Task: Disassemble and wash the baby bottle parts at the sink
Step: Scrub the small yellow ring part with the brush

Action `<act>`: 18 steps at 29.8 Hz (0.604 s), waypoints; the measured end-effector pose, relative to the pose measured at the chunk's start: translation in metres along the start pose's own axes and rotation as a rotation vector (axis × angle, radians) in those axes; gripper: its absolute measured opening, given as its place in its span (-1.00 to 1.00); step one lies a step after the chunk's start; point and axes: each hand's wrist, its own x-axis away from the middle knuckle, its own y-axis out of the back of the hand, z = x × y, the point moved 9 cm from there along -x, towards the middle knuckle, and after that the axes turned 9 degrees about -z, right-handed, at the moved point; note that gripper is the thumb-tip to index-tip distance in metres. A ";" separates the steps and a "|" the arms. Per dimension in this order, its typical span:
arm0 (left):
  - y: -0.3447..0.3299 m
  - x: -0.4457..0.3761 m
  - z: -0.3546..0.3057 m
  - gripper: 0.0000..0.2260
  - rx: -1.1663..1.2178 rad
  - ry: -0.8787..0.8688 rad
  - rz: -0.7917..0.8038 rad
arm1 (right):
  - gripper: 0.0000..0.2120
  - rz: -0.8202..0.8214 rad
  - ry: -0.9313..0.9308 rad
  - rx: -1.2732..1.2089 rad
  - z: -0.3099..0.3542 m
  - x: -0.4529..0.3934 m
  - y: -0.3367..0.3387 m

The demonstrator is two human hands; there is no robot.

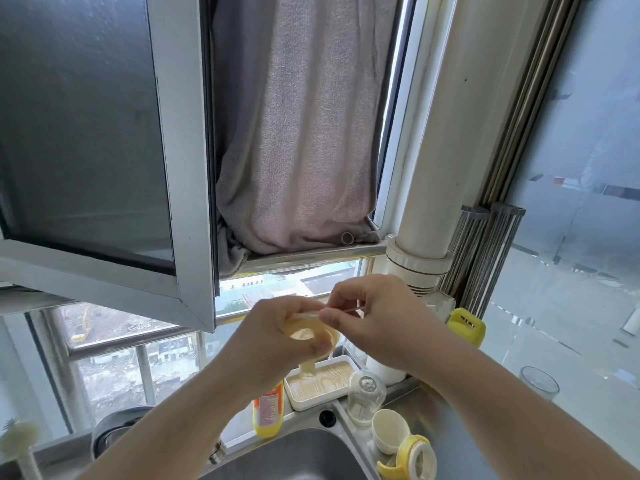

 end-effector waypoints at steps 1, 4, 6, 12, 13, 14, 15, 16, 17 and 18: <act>0.000 0.000 -0.003 -0.76 -0.092 -0.027 -0.016 | -0.90 0.015 0.002 0.005 0.000 0.001 -0.002; 0.005 -0.001 -0.005 -0.75 -0.224 -0.055 -0.064 | -0.87 0.021 -0.014 0.016 -0.006 0.002 -0.003; 0.013 -0.003 -0.004 -0.76 -0.216 -0.059 -0.091 | -0.88 0.003 -0.054 -0.004 -0.015 0.002 0.002; 0.012 -0.004 -0.011 -0.86 -0.176 -0.105 -0.084 | -0.88 -0.011 -0.063 -0.031 -0.016 0.001 0.009; 0.011 -0.003 -0.011 -0.88 -0.174 -0.114 -0.078 | -0.88 -0.006 -0.061 -0.022 -0.015 0.001 0.010; 0.011 -0.003 -0.011 -0.89 -0.165 -0.120 -0.074 | -0.87 0.001 -0.059 -0.018 -0.015 0.001 0.012; 0.011 -0.003 -0.011 -0.90 -0.158 -0.124 -0.075 | -0.86 0.006 -0.060 -0.028 -0.015 0.002 0.014; 0.012 -0.003 -0.012 -0.91 -0.157 -0.124 -0.080 | -0.87 0.005 -0.066 -0.055 -0.016 0.003 0.017; 0.014 -0.002 -0.012 -0.91 -0.155 -0.125 -0.084 | -0.88 0.004 -0.072 -0.083 -0.016 0.005 0.020; 0.014 -0.002 -0.014 -0.91 -0.152 -0.129 -0.086 | -0.89 0.004 -0.072 -0.091 -0.015 0.006 0.021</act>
